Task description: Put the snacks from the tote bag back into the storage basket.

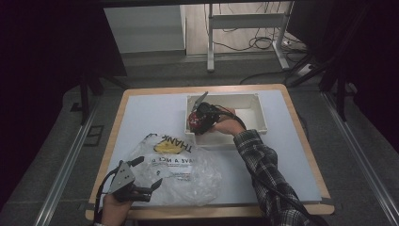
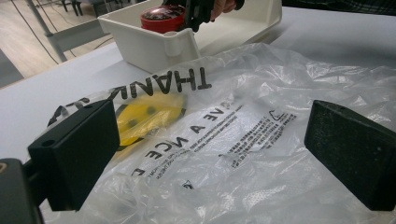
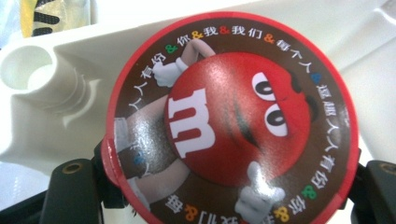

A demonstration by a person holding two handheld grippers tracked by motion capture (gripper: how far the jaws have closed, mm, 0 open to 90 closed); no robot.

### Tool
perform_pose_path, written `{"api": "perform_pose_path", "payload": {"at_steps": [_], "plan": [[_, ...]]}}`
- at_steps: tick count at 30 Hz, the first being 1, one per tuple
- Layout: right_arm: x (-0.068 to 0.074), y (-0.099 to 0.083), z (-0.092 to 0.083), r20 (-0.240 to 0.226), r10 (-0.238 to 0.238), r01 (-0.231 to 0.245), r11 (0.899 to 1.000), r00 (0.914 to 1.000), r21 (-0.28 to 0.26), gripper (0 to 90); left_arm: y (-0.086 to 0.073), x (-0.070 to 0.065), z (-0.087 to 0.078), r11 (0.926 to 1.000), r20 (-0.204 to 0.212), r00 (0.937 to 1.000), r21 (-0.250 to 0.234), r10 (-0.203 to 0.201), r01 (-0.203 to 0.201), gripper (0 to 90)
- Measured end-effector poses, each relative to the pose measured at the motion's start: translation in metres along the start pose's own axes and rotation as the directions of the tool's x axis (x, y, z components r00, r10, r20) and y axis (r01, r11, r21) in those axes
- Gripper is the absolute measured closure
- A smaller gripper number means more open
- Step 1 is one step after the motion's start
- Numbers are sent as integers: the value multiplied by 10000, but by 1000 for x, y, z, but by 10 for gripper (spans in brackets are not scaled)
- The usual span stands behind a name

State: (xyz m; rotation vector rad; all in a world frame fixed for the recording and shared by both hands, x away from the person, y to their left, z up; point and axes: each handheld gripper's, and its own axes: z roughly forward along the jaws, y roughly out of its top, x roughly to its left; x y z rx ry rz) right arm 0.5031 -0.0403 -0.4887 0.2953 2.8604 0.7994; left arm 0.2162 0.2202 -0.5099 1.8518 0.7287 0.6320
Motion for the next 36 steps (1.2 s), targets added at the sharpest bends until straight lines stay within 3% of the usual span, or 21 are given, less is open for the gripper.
{"api": "perform_pose_path", "payload": {"at_steps": [22,28,36], "plan": [[-3,-6,11,-78,230,-229,9997,9997,112,253,0,0,0,10000,14,10000,-1,-4,4,32],[-5,-5,8,-180,599,-604,9976,9980,-334,166,0,0,0,10000,11,10000,1,-2,2,32],[-4,-6,4,101,515,-510,9978,9986,-434,93,0,0,0,10000,9,10000,0,0,0,32]]}}
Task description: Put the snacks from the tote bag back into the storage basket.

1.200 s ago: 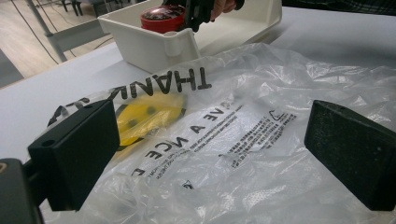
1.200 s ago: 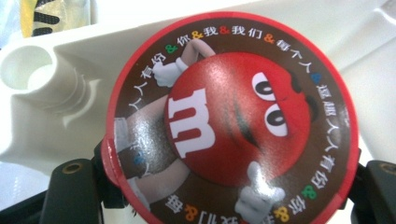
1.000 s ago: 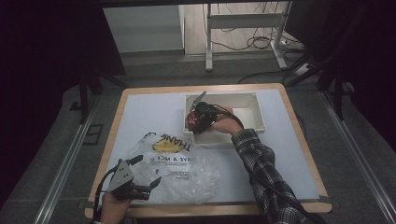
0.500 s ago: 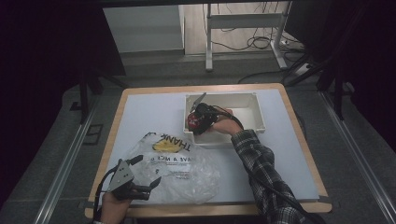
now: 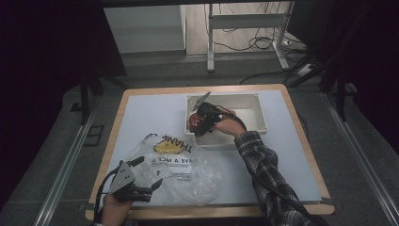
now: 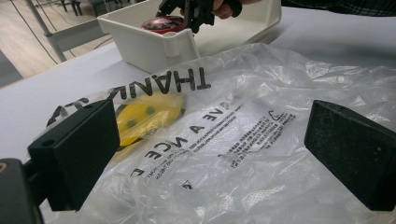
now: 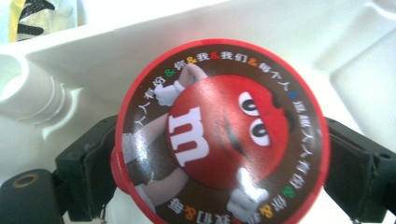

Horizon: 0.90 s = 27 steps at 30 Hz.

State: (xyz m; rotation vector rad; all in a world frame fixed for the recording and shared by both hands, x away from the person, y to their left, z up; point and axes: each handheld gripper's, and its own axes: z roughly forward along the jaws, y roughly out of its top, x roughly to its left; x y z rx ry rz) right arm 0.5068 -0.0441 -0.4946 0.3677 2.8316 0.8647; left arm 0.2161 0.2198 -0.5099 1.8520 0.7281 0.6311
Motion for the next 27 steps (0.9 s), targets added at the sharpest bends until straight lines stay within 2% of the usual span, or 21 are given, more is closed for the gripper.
{"api": "perform_pose_path", "payload": {"at_steps": [13,27], "plan": [[7,2,-13,416,-40,54,9994,9991,-339,69,0,0,0,10000,0,10000,-5,-5,5,32],[13,1,-26,585,-172,202,9985,9981,-509,57,0,-1,0,10000,-28,10000,0,-1,1,32]]}}
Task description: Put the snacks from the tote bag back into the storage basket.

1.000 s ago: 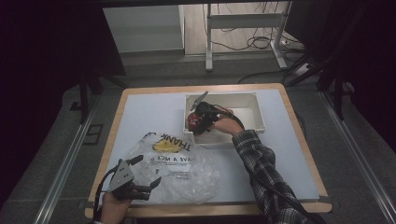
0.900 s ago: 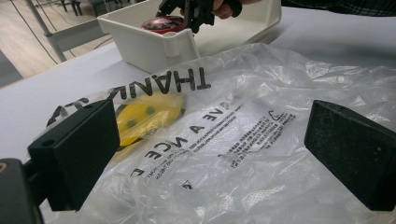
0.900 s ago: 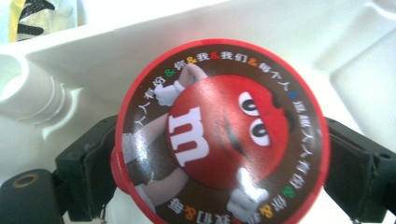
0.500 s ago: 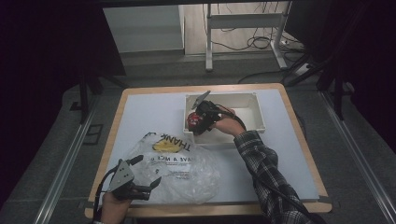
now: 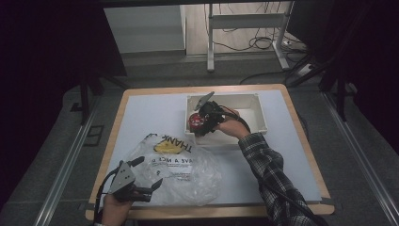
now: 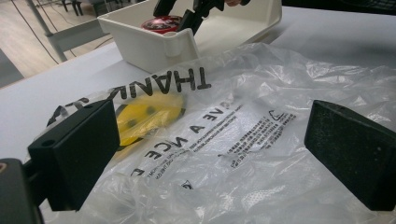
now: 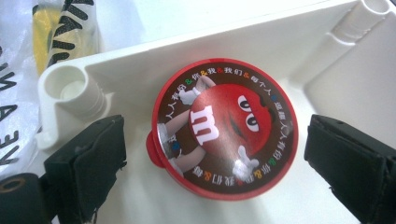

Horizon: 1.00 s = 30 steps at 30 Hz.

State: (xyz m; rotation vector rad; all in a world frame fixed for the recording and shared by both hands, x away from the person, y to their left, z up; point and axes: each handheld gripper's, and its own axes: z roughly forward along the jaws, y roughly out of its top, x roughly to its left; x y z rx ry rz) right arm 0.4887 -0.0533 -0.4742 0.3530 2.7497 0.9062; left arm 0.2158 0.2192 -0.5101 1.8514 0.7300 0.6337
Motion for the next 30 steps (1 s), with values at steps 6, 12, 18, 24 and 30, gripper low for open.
{"api": "perform_pose_path", "payload": {"at_steps": [6,12,18,24,30], "plan": [[1,-1,-8,2,119,-119,9998,9999,-173,50,0,0,0,10000,-15,10000,-24,24,-24,32],[4,-3,-13,-31,147,-148,9994,9999,-327,43,0,0,-1,10000,-25,10000,-39,13,-13,32],[8,-6,-17,5,133,-133,9989,9999,-450,41,0,0,-1,10000,-34,10000,-63,-10,9,32],[12,-8,-21,14,116,-115,9982,9999,-597,41,0,0,-1,9999,-31,10000,-108,-55,55,32],[16,-10,-26,-28,135,-137,9972,9999,-736,41,0,0,-1,9999,-19,10000,-103,-65,65,32]]}}
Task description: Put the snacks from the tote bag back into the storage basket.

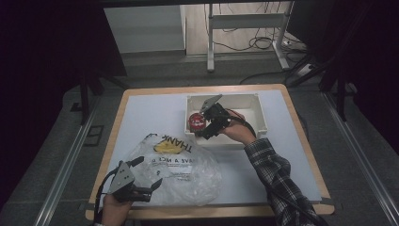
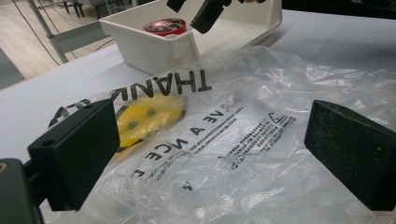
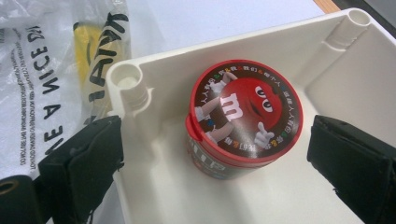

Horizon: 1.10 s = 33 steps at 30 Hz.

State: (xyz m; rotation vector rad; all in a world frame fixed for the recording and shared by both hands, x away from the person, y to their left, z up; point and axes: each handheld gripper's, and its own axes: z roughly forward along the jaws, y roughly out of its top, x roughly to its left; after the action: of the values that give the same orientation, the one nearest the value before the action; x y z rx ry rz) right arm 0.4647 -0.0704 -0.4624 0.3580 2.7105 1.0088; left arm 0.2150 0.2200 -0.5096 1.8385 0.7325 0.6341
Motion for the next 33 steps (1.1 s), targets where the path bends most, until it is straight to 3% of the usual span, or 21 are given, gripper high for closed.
{"api": "perform_pose_path", "payload": {"at_steps": [33], "plan": [[22,-24,-22,-154,166,-180,9949,9997,-994,38,0,0,1,10000,-22,10000,17,-9,9,31]]}}
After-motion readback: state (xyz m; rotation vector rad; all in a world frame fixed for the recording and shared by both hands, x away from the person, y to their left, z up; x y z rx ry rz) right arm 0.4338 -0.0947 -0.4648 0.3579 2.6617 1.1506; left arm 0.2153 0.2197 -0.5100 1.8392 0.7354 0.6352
